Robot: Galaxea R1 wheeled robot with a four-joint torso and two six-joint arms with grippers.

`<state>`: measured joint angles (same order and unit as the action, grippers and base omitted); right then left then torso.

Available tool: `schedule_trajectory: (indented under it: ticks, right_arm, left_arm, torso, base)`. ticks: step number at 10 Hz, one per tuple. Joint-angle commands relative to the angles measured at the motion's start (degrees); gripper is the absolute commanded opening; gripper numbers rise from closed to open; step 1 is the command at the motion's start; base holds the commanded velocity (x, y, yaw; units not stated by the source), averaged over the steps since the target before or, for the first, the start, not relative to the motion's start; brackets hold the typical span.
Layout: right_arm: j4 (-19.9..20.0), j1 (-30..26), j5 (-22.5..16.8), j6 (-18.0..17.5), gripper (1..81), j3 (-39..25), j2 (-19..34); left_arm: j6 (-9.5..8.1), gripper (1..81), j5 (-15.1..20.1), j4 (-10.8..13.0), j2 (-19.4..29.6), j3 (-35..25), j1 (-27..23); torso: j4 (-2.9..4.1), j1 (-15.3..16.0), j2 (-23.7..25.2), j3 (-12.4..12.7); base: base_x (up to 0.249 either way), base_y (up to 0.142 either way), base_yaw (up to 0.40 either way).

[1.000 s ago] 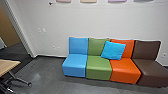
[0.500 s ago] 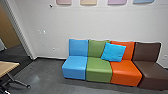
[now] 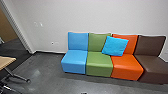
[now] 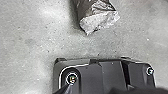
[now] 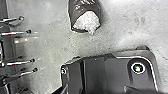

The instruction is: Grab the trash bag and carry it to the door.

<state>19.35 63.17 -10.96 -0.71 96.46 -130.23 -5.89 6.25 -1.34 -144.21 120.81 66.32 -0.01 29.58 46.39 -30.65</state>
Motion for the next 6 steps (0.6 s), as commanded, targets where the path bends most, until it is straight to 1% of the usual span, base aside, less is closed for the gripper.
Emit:
schedule_trajectory:
  ticks: [1,2,4,6]
  right_arm:
    - [2.0,-5.1,-3.8,-0.1,81.1,-3.1,4.3]
    - [2.4,-5.5,-3.8,0.0,81.1,-3.7,5.2]
    - [2.6,-6.0,-3.8,-0.1,81.1,-4.6,6.5]
    - [3.5,-7.0,-3.8,0.0,81.1,-4.5,6.9]
  left_arm:
    - [0.18,81.1,5.6,-1.5,2.7,0.3,-6.1]
    - [0.18,81.1,7.4,-1.7,2.5,1.1,-7.4]
    - [0.18,81.1,7.9,-2.1,2.3,1.9,-9.4]
    - [0.17,81.1,8.6,-3.8,2.6,1.8,-11.2]
  torso:
    - [0.0,3.6,5.6,0.1]
    - [0.0,4.8,7.4,-1.1]
    - [0.0,6.7,10.5,-1.8]
    - [0.0,9.0,14.1,-1.9]
  base:
    - [0.0,0.0,0.0]
    - [0.0,0.0,0.0]
    - [0.0,0.0,0.0]
    - [0.0,0.0,0.0]
